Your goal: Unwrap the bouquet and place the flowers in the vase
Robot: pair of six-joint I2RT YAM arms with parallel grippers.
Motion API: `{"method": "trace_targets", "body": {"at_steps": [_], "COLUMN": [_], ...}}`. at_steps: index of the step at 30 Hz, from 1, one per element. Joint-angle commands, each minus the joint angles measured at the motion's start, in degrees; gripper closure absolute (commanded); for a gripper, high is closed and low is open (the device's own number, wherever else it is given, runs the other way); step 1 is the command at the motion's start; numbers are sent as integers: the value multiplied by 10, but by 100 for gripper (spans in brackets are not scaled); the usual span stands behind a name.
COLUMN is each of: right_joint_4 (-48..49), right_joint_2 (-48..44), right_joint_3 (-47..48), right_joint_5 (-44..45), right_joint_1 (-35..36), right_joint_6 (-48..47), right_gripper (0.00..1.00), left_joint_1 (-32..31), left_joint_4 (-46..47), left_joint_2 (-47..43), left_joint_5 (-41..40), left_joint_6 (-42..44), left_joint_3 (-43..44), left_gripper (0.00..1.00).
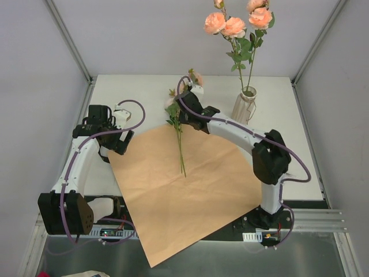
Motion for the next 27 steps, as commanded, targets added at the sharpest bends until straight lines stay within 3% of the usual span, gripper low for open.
{"method": "trace_targets", "body": {"at_steps": [1, 4, 9, 12, 13, 15, 21, 27], "right_joint_4": [107, 177, 313, 472, 567, 600, 600, 637], "right_joint_2": [-108, -157, -230, -286, -306, -321, -402, -447], "right_joint_3": [-8, -26, -61, -121, -135, -133, -124, -174], "right_joint_5": [1, -29, -20, -26, -24, -22, -79, -68], "right_joint_1": [30, 51, 102, 100, 99, 79, -67, -196], "right_joint_6": [-98, -159, -416, -576, -614, -663, -567, -480], "right_gripper": [99, 99, 99, 99, 99, 99, 99, 99], "left_joint_1": [6, 6, 6, 6, 6, 6, 6, 6], "left_joint_4": [0, 0, 0, -1, -1, -2, -1, -1], "left_joint_2": [-10, -11, -11, -7, -7, -7, 0, 3], "left_joint_5": [-2, -3, -4, -3, -2, -1, -2, 1], "left_joint_6": [-2, -2, -1, -3, -4, -4, -5, -3], "left_joint_3": [-5, -2, -3, 0, 1, 0, -1, 8], "left_gripper": [1, 1, 1, 1, 1, 1, 1, 1]}}
